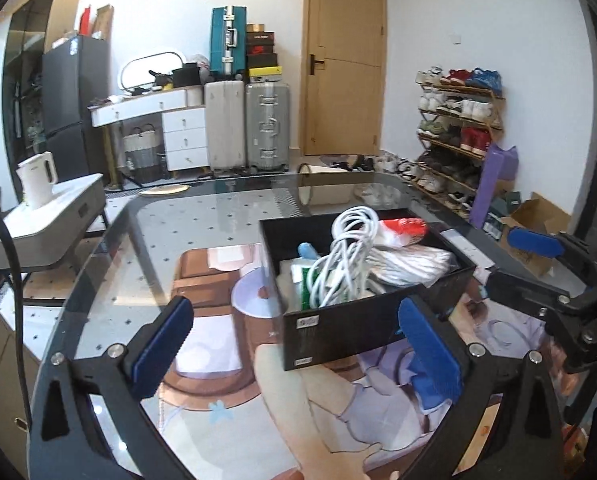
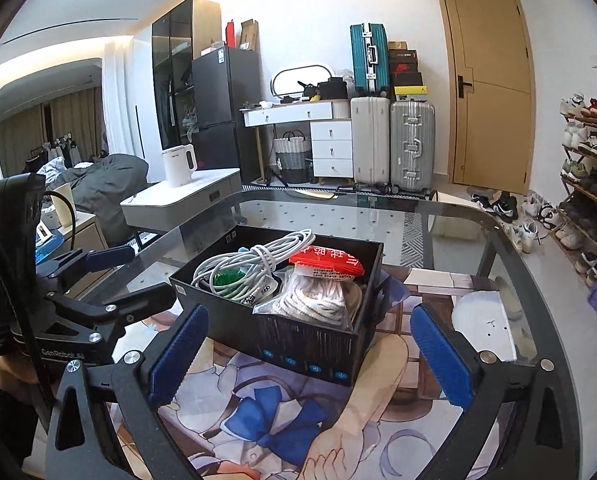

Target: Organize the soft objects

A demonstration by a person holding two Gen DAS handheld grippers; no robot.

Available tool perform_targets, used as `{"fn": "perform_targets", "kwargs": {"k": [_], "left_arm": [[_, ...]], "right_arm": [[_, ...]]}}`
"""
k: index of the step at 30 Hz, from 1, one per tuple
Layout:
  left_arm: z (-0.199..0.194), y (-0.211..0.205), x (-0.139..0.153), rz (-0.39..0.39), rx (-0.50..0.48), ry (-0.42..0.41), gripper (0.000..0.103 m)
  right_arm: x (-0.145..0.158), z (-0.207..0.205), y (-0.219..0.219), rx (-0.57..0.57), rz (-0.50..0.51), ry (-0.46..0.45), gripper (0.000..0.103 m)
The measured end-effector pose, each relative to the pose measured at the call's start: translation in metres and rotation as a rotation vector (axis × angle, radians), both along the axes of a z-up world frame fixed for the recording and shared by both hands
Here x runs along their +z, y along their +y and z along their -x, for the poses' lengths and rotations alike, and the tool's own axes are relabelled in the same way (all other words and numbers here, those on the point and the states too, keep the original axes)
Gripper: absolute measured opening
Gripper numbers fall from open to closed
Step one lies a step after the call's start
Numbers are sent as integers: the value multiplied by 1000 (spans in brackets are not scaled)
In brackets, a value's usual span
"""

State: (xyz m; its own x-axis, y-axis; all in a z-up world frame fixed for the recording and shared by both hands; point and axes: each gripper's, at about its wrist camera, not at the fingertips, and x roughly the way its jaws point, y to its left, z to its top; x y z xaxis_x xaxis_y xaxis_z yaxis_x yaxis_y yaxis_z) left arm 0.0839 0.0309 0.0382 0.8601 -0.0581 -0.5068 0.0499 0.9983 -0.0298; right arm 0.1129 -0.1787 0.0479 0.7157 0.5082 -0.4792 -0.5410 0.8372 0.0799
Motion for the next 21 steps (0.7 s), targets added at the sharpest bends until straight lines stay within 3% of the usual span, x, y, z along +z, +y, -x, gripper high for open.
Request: {"fn": "perform_targets", "kwargs": {"k": [21], "left_arm": [[8,1,-10,1,37,-49,103]], "right_arm": [[-13,9,-2,-31,-29,-86,102]]}}
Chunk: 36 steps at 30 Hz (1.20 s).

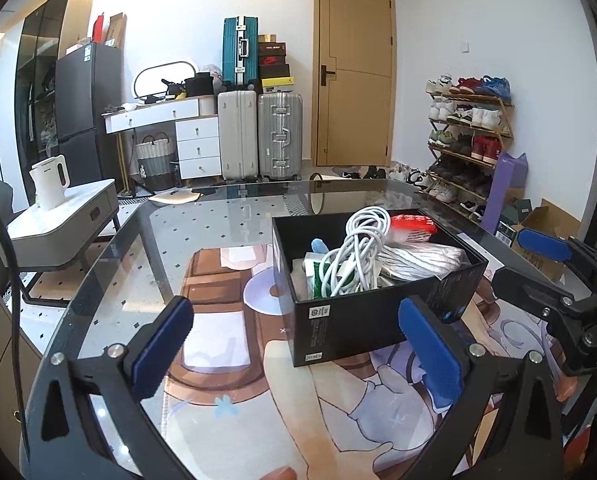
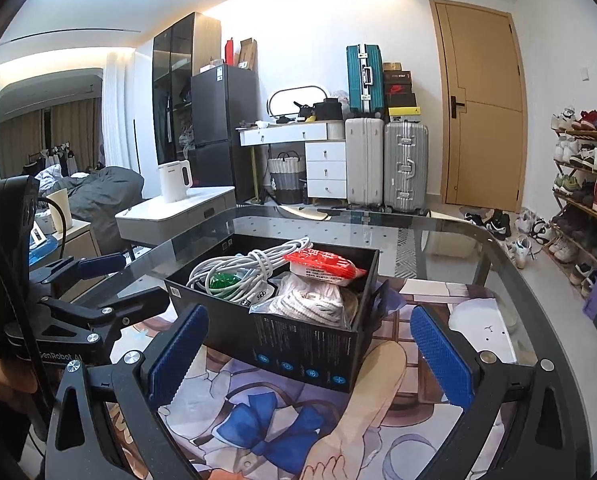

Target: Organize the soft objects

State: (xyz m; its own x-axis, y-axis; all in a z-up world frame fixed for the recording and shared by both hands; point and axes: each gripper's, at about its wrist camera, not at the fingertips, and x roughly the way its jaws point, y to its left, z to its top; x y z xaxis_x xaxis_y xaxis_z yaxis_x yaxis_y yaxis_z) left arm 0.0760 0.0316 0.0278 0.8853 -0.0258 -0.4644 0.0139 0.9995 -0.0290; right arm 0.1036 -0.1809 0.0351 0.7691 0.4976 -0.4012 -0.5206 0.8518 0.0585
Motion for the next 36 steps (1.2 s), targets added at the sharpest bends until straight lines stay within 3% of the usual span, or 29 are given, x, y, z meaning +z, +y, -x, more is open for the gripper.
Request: {"fn": "perform_targets", "kwargs": {"k": [36], "left_arm": [[0,5,0,23,1,-2,103]], "right_arm": [[2,6,-4,-22,-7,-38,102]]}}
